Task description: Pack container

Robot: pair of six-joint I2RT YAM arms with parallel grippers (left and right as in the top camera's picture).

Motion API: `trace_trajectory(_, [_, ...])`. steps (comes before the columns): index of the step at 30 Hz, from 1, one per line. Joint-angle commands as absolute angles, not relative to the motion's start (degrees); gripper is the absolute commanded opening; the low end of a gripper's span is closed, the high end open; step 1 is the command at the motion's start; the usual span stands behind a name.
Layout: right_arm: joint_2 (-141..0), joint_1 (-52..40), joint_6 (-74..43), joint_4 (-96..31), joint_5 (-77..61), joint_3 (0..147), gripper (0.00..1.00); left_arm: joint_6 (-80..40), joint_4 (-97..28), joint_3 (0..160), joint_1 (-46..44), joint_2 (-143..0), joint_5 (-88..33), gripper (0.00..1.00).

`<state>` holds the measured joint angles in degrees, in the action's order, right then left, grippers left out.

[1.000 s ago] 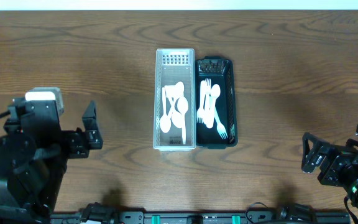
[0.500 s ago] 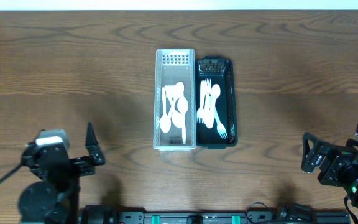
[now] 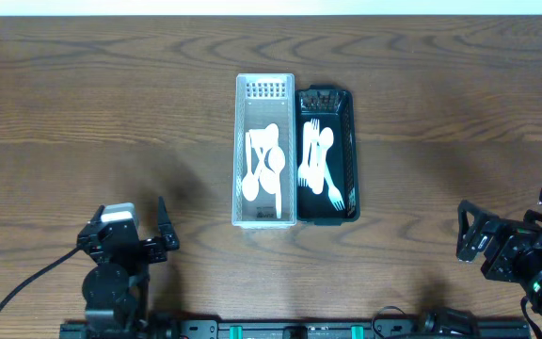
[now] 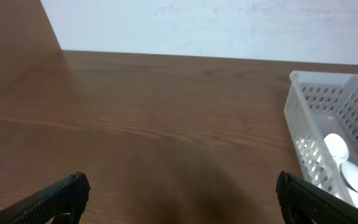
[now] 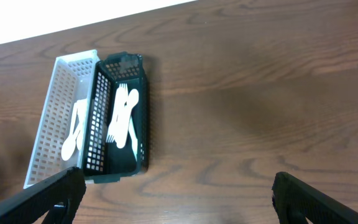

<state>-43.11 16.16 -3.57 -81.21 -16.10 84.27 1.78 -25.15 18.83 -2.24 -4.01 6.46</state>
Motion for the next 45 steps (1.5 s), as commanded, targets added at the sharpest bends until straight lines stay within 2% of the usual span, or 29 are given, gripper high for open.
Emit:
trace_trajectory(1, [-43.18, 15.73, -2.90, -81.28, -16.53, 84.42, 0.99, 2.57, -23.20, 15.77, -1.78, -2.46, 7.11, 0.98])
trace_trajectory(25, [-43.18, 15.73, -2.90, -81.28, -16.53, 84.42, 0.99, 2.55, -19.18, 5.87, -1.78, -2.17, 7.11, 0.98])
trace_trajectory(45, [-43.18, 15.73, -2.90, -81.28, -16.53, 84.42, 0.99, 2.57, -18.94, 5.78, -1.78, -2.09, 7.11, 0.98])
